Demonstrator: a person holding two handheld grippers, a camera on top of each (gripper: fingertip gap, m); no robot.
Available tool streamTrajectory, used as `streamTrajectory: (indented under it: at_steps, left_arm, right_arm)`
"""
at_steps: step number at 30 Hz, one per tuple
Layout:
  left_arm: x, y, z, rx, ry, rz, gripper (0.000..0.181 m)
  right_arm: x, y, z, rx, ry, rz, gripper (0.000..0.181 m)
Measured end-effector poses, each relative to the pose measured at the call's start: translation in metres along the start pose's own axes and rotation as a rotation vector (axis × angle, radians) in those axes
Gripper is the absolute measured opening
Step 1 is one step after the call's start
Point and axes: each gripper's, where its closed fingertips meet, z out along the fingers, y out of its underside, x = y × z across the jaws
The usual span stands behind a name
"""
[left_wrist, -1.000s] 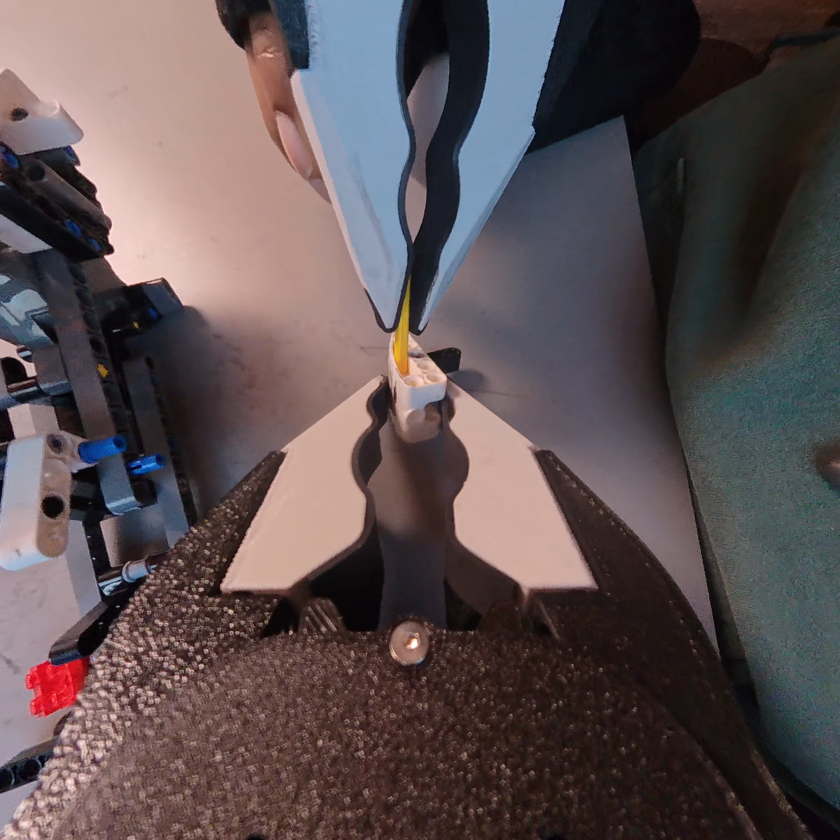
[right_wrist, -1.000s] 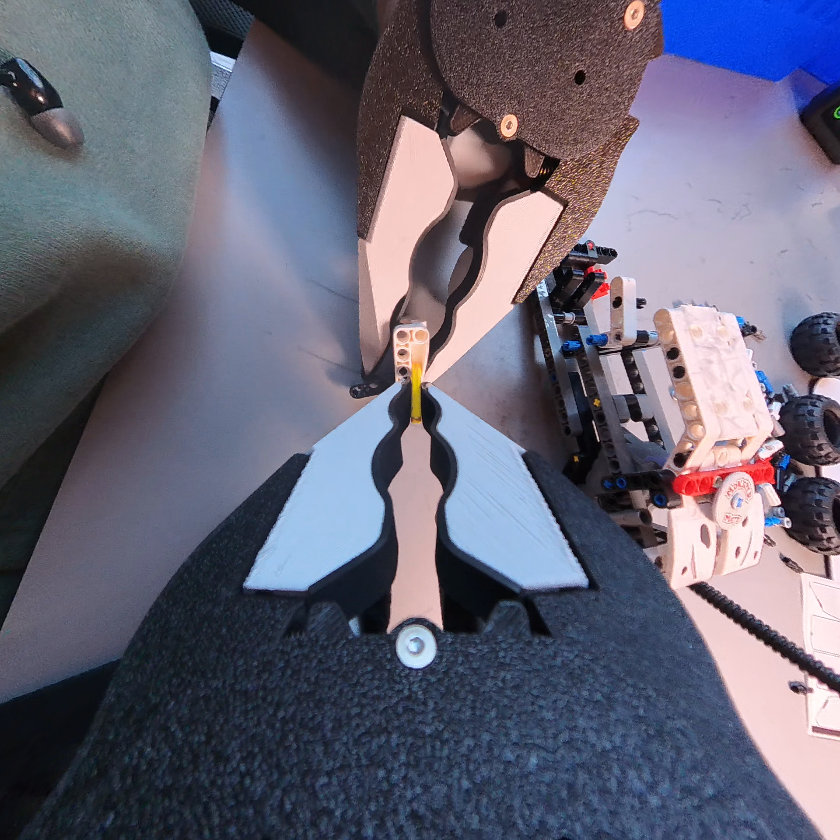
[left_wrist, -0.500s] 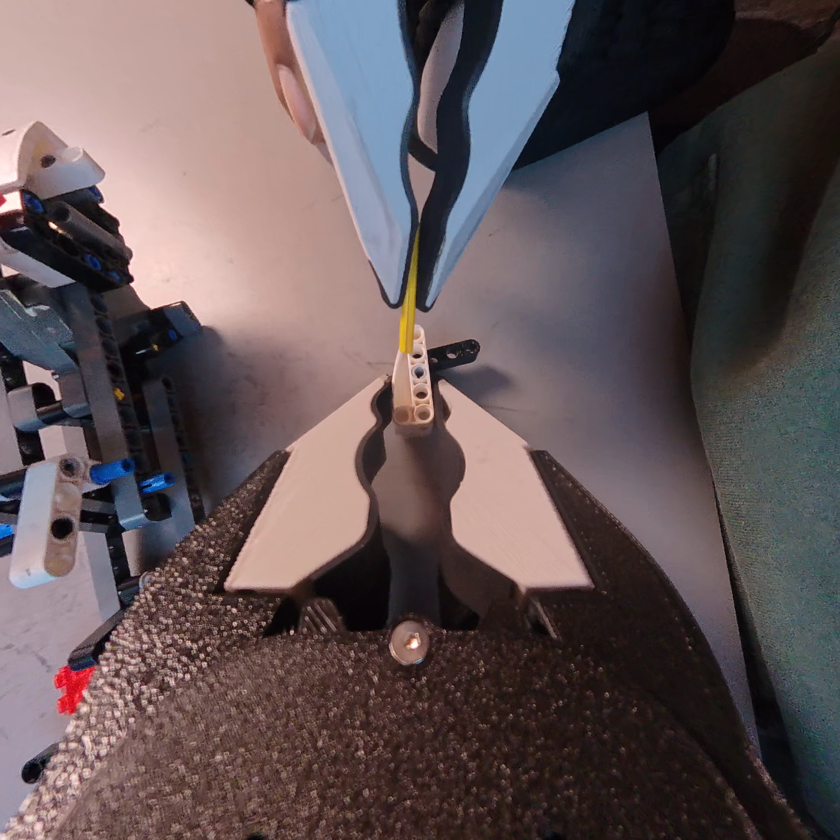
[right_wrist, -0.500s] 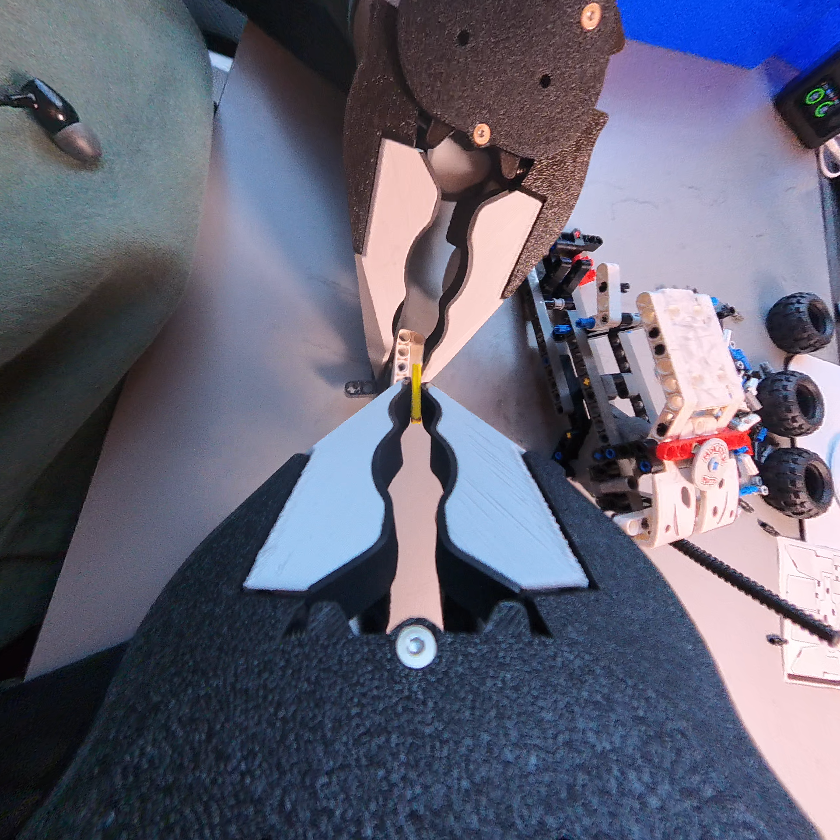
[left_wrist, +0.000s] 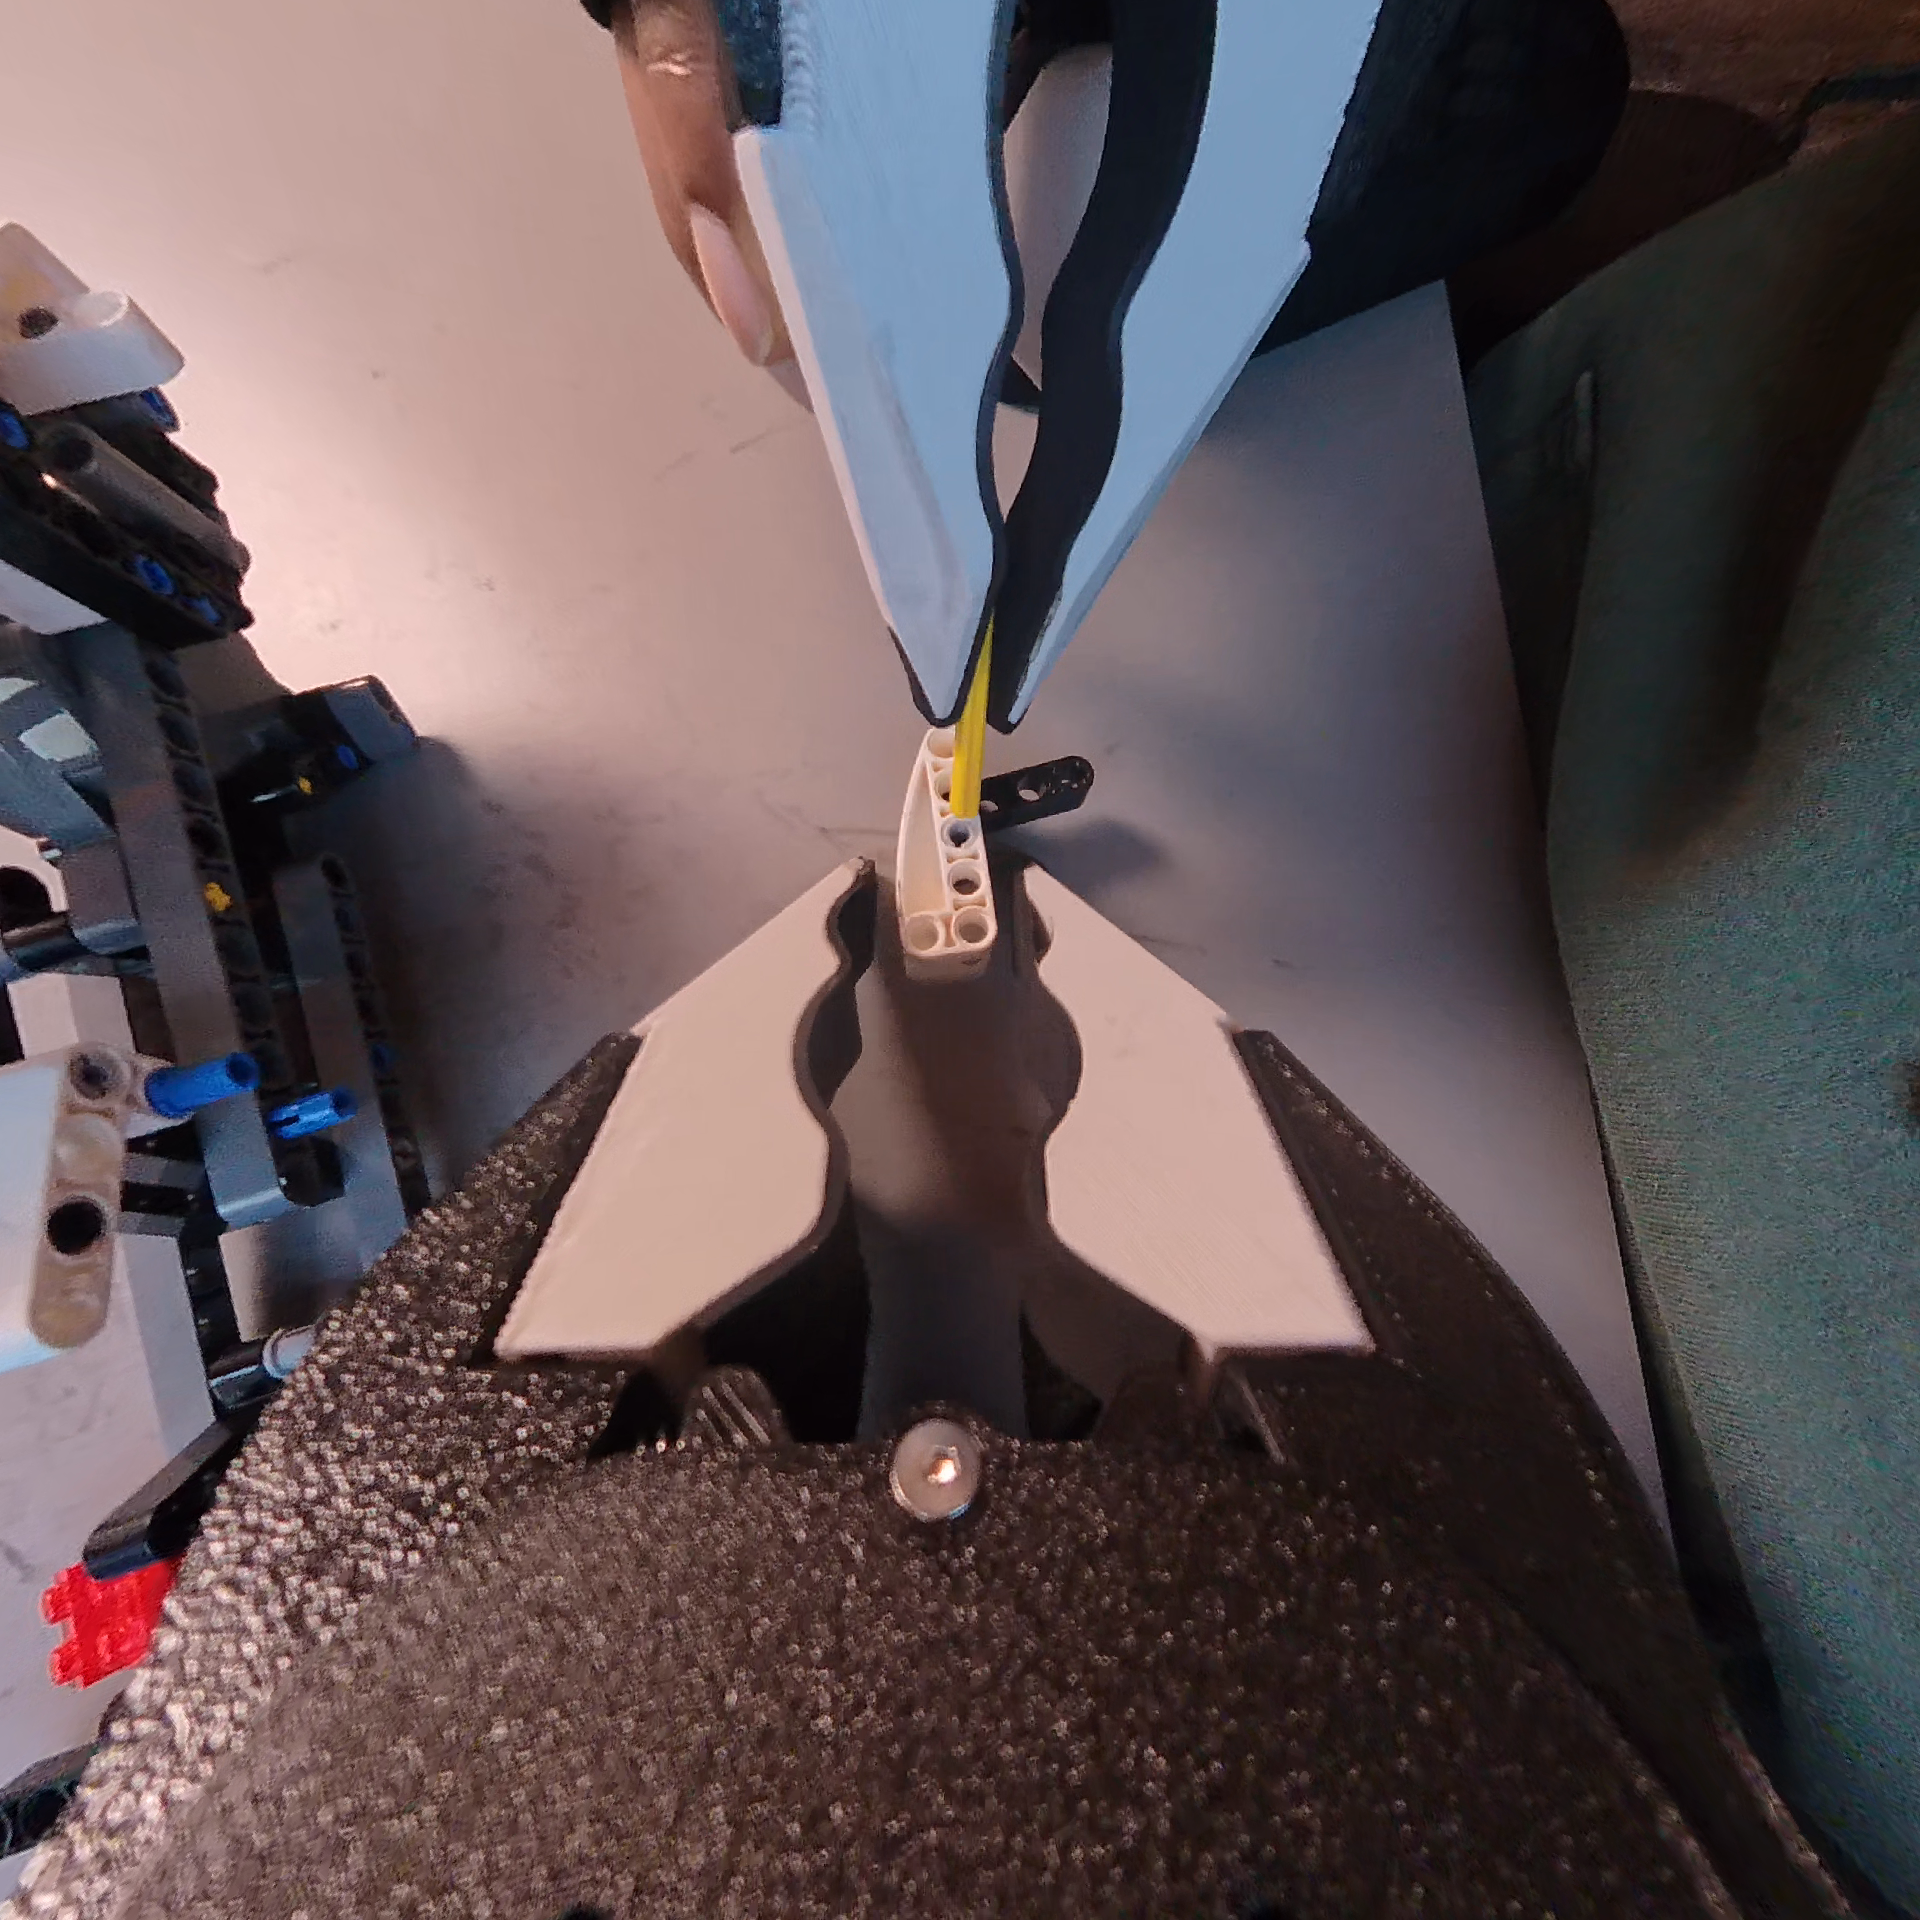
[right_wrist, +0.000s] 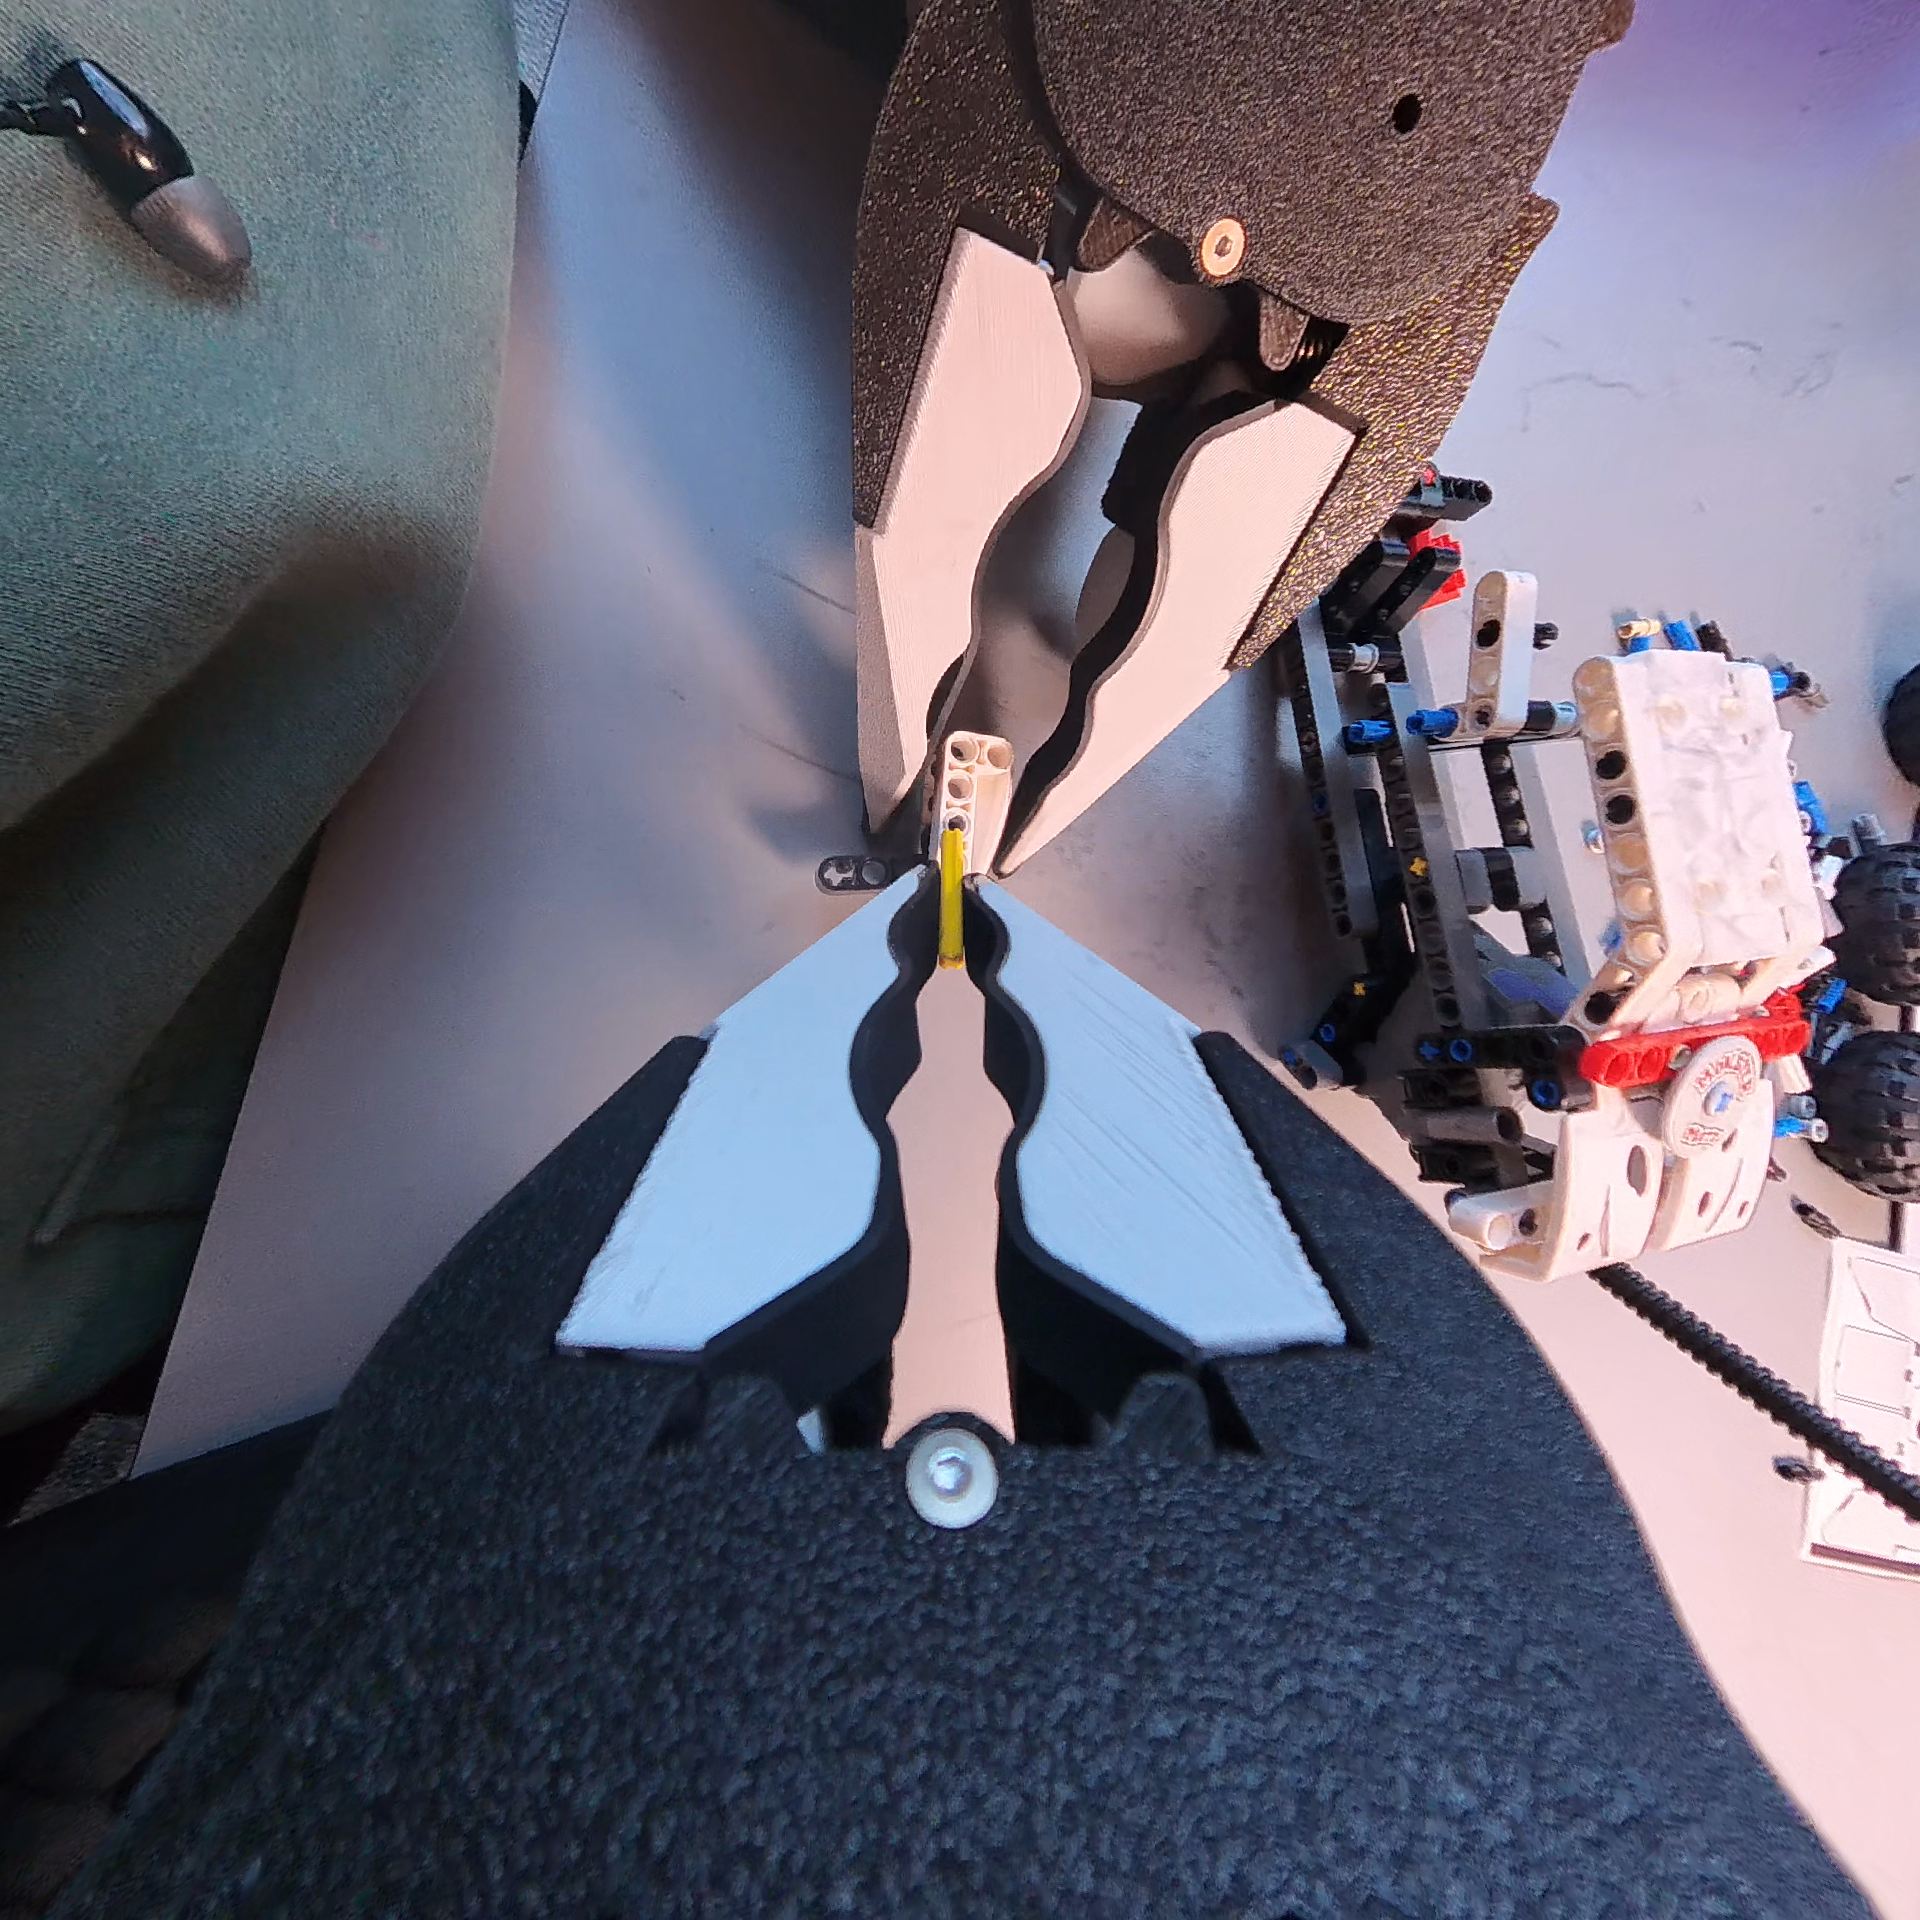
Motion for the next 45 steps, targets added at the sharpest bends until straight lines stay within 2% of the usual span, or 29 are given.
streamTrajectory:
  at_steps: [3,13,21,38,45]
  left_arm:
    - [0.0,0.0,0.0,0.0,0.002,0.005,0.017]
    - [0.004,-0.013,-0.009,0.063,-0.015,0.064,0.016]
    - [0.008,-0.01,-0.008,0.053,-0.005,0.107,0.016]
    - [0.011,0.005,-0.008,0.006,0.123,-0.018,0.022]
    - [0.008,-0.002,-0.011,0.051,0.131,-0.056,0.017]
  right_arm:
    - [0.0,0.0,0.0,0.004,-0.005,0.014,0.003]
    - [-0.003,-0.007,-0.011,0.023,0.0,0.025,0.002]
    - [-0.008,-0.006,-0.008,0.021,-0.007,0.025,0.003]
    - [-0.008,0.009,0.0,0.011,-0.003,0.063,0.002]
    - [-0.006,0.015,0.0,0.019,-0.004,0.104,0.002]
